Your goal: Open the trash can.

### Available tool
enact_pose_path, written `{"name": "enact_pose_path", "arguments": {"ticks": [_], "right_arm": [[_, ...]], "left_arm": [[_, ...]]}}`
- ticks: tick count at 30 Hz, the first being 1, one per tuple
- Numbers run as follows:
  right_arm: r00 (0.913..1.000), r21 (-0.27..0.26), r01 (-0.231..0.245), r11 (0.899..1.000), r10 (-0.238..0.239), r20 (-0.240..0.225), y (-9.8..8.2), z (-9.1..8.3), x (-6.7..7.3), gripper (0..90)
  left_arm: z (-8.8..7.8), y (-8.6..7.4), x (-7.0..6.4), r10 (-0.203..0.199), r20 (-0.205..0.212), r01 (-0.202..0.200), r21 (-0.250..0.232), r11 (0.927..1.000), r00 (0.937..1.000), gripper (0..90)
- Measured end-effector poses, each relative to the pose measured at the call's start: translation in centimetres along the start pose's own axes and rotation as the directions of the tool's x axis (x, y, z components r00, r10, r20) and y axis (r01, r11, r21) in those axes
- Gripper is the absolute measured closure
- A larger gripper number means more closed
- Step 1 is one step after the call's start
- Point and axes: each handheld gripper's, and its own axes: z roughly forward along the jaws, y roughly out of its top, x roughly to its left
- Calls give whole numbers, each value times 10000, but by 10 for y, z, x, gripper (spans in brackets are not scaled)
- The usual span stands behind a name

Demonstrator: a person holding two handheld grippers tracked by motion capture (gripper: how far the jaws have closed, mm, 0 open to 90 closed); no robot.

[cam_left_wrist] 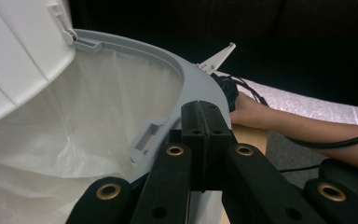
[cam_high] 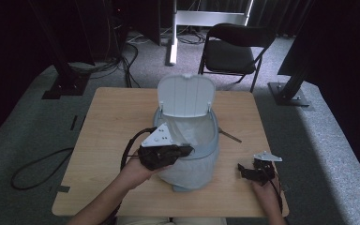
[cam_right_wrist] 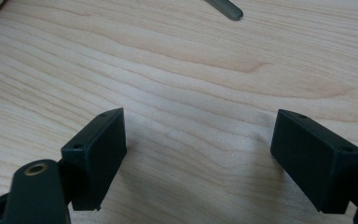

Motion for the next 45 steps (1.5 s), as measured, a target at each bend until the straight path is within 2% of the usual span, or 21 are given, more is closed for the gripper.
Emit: {"name": "enact_pose_path", "arguments": {"ticks": [5,6,8,14,16,22,28,31,36,40,45], "right_arm": [[10000,-7,-24,10000,24,10,-1,-1,0,179],[10000,-10,-32,10000,32,8,-1,-1,0,178],[10000,-9,-32,10000,32,9,-1,-1,0,179],[10000,-8,-30,10000,30,8,-1,-1,0,178],[10000,-7,-31,10000,31,10,-1,-1,0,178],[10000,-7,-30,10000,30,9,-1,-1,0,179],[10000,-3,-31,10000,31,8,-1,-1,0,179],[10000,-5,-27,10000,27,10,-1,-1,0,178],[10000,-5,-30,10000,30,11,-1,-1,0,178],[10000,-5,-27,10000,28,12,-1,-1,0,178],[10000,-6,-28,10000,28,12,-1,-1,0,178]], "left_arm": [[-2,4,1,-156,-118,157,48,9999,9998,897],[-2,4,1,-170,-26,171,69,9998,9999,813],[-2,5,2,-208,92,207,112,9997,9997,765],[-1,7,-3,-63,-329,68,158,9999,9994,553],[-2,8,-2,-172,-352,174,62,9998,9992,493],[-6,8,3,-489,-699,486,-63,9988,9964,453],[-12,9,9,-851,-1333,810,-352,9961,9874,414],[-15,10,11,-985,-1428,930,-445,9947,9848,398],[-19,9,14,-1001,-1372,929,-577,9940,9855,375],[-21,9,17,-1005,-1489,917,-647,9937,9837,375],[-26,8,22,-1199,-1559,1083,-811,9908,9805,338]]}}
